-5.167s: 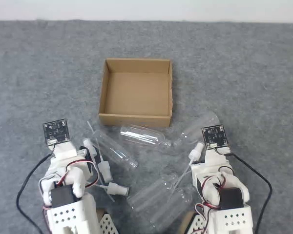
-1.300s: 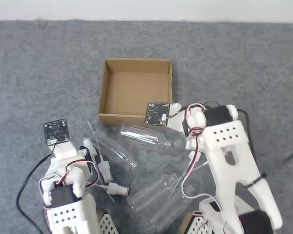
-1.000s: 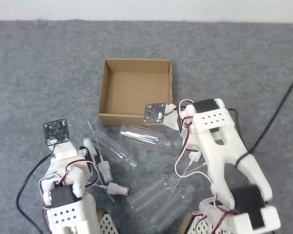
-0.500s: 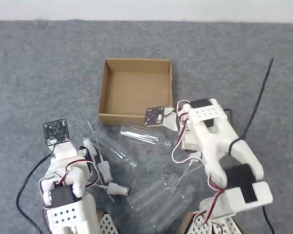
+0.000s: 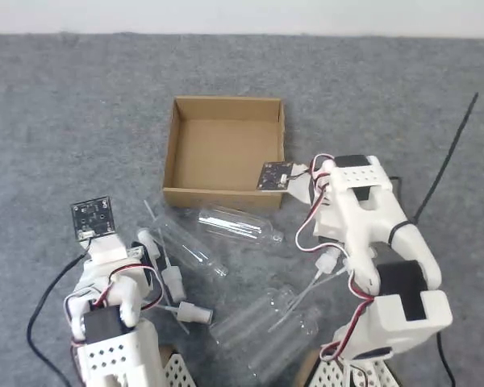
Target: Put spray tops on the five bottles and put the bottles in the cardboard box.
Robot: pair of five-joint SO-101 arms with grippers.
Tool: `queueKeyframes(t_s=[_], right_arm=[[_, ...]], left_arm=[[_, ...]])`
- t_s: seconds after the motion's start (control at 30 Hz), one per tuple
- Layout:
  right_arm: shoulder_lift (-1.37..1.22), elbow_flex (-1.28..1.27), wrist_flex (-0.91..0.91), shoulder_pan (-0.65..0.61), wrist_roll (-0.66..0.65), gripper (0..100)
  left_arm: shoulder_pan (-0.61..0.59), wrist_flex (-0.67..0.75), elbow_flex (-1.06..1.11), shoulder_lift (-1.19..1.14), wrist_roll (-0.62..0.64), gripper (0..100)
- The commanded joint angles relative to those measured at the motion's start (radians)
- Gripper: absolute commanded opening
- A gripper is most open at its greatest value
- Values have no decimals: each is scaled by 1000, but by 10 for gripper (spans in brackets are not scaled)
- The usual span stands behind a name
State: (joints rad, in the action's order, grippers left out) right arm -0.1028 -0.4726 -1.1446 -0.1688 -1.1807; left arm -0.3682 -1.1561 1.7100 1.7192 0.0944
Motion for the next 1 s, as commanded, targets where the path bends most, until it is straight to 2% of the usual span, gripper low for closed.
queueKeyframes(t_s=[0.0, 0.13, 0.4, 0.53, 0.63, 0.83, 0.97], right_arm=[[33, 71, 7, 54, -12, 141], [33, 91, 7, 99, -5, 141], [24, 147, 12, 128, 224, 140], [22, 149, 15, 120, 296, 144], [21, 146, 12, 107, 304, 154], [-21, 150, 10, 97, 301, 299], [-51, 158, 12, 79, 287, 314]], left_arm=[[0, -5, -25, 21, 0, 91], [0, -5, -25, 21, 0, 91], [0, -5, -25, 21, 0, 91], [0, -5, -25, 21, 0, 91], [0, -5, -25, 21, 0, 91], [0, -5, -25, 21, 0, 91], [0, -5, -25, 21, 0, 91]])
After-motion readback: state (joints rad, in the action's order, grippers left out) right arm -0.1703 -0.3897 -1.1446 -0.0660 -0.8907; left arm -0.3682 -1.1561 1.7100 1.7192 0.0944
